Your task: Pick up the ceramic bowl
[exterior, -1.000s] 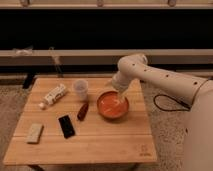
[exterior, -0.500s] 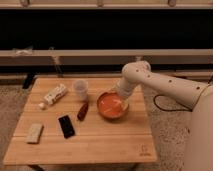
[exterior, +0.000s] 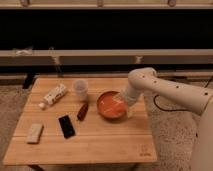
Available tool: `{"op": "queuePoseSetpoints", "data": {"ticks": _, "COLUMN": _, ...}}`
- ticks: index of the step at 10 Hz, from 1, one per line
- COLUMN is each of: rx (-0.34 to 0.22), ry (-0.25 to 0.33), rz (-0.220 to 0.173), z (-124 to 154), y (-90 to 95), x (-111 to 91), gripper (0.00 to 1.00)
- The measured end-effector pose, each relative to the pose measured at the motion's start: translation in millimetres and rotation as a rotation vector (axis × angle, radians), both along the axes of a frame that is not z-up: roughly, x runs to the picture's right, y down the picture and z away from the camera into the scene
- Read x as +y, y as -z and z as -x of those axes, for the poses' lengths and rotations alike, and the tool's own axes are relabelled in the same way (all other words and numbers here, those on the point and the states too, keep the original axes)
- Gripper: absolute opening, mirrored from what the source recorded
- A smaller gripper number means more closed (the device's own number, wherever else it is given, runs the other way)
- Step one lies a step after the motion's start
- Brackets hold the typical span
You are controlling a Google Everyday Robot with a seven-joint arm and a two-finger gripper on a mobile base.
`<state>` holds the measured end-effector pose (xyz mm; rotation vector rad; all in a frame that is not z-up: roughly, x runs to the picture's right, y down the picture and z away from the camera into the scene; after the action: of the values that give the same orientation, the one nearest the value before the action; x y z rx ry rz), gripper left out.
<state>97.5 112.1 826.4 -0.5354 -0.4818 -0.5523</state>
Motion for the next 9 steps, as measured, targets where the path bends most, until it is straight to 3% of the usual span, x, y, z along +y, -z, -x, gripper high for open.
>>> {"op": "queuePoseSetpoints", "data": {"ticks": 3, "rx": -0.006, "ry": -0.009, "rz": 0.016, "z": 1.1, "y": -15.3, "x": 15.4, "gripper": 0.80}}
{"op": "queuePoseSetpoints", "data": {"ticks": 6, "rx": 0.007, "ry": -0.023, "rz": -0.004, "z": -0.4, "y": -28.4, "x": 25.1, "gripper": 0.80}}
{"op": "queuePoseSetpoints", "data": {"ticks": 8, "rx": 0.024, "ry": -0.024, "rz": -0.006, "z": -3.2, "y": -36.2, "x": 32.4, "gripper": 0.71}}
{"op": "queuePoseSetpoints", "data": {"ticks": 9, "rx": 0.030, "ry": -0.023, "rz": -0.008, "z": -3.4, "y": -38.2, "x": 33.3, "gripper": 0.62}}
